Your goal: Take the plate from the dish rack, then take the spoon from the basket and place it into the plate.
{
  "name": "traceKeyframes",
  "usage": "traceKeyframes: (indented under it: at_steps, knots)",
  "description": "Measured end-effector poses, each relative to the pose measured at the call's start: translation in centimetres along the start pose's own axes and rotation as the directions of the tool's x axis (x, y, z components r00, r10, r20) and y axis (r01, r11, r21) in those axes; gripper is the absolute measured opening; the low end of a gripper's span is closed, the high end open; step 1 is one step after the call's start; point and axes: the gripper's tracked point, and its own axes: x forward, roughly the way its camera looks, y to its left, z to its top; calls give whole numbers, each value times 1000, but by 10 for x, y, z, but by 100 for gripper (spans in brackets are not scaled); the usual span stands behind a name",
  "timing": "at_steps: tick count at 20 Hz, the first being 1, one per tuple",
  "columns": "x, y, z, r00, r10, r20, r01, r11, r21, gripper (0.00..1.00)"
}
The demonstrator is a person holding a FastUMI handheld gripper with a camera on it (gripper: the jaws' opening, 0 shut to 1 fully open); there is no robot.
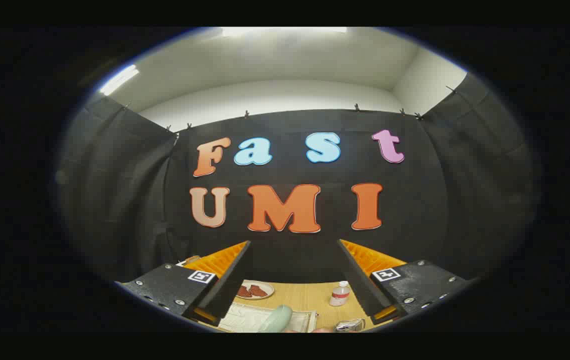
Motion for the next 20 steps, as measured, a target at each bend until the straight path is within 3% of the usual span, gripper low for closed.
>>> traceKeyframes:
  at_steps: [14, 20]
  knots:
    - [3, -1, 19, 1000, 11, 15, -11, 1000, 8, 98]
    - [12, 9, -7, 994, 55, -97, -56, 998, -6, 98]
